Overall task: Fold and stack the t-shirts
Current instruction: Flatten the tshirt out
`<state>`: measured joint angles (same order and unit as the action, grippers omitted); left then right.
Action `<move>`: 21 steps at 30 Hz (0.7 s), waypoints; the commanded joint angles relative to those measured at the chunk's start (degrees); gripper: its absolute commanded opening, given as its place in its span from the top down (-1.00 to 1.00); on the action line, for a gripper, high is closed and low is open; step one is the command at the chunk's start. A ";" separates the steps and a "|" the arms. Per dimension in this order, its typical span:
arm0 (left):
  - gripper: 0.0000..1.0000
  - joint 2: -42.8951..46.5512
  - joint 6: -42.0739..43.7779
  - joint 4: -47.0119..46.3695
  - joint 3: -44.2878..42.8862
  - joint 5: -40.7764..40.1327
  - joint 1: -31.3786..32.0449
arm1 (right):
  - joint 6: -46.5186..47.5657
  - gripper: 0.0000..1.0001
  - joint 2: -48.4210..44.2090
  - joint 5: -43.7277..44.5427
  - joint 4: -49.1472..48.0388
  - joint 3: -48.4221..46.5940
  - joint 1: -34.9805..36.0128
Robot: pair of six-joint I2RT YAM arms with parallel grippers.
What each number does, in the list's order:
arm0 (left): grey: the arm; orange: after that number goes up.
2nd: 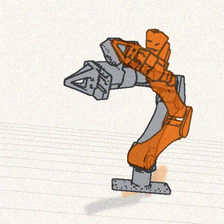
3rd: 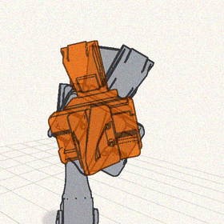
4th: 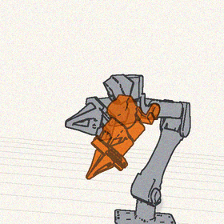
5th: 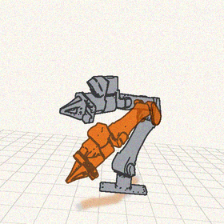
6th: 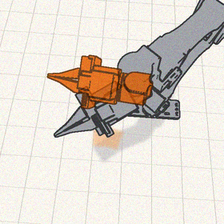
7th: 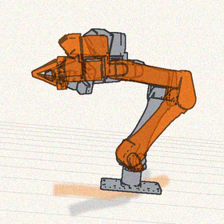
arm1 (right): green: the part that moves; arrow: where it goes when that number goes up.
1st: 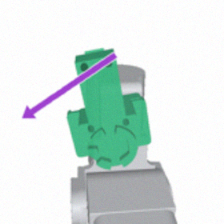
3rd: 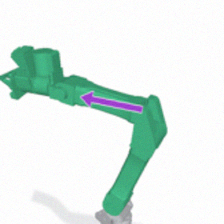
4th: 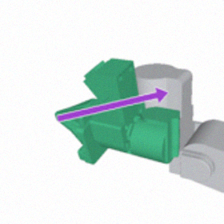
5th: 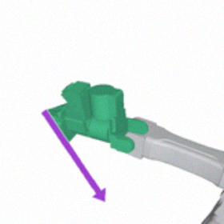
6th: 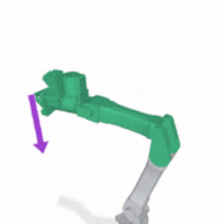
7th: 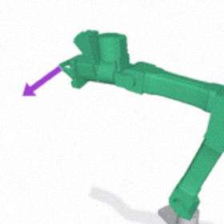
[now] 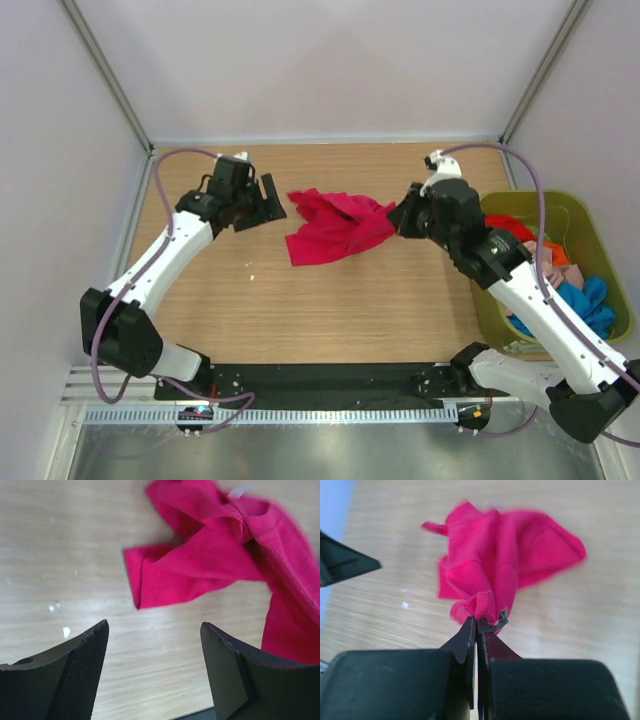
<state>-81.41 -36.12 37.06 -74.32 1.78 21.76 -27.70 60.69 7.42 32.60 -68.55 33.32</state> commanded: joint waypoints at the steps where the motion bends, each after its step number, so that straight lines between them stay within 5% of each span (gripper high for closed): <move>1: -0.51 -1.47 -2.63 -2.77 6.18 5.24 0.56 | -5.25 0.98 -5.19 6.63 3.33 8.32 -0.19; 12: -0.49 -8.59 -6.60 -14.81 15.96 8.06 3.37 | -6.57 0.98 -10.23 8.14 4.75 12.57 -0.19; 21: -0.53 -17.55 -1.33 -18.95 6.92 8.06 3.90 | -7.10 0.98 -9.89 5.67 3.52 12.57 -0.10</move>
<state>-97.60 -40.38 23.31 -63.16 9.50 25.65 -33.71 51.11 13.28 38.63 -55.31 32.99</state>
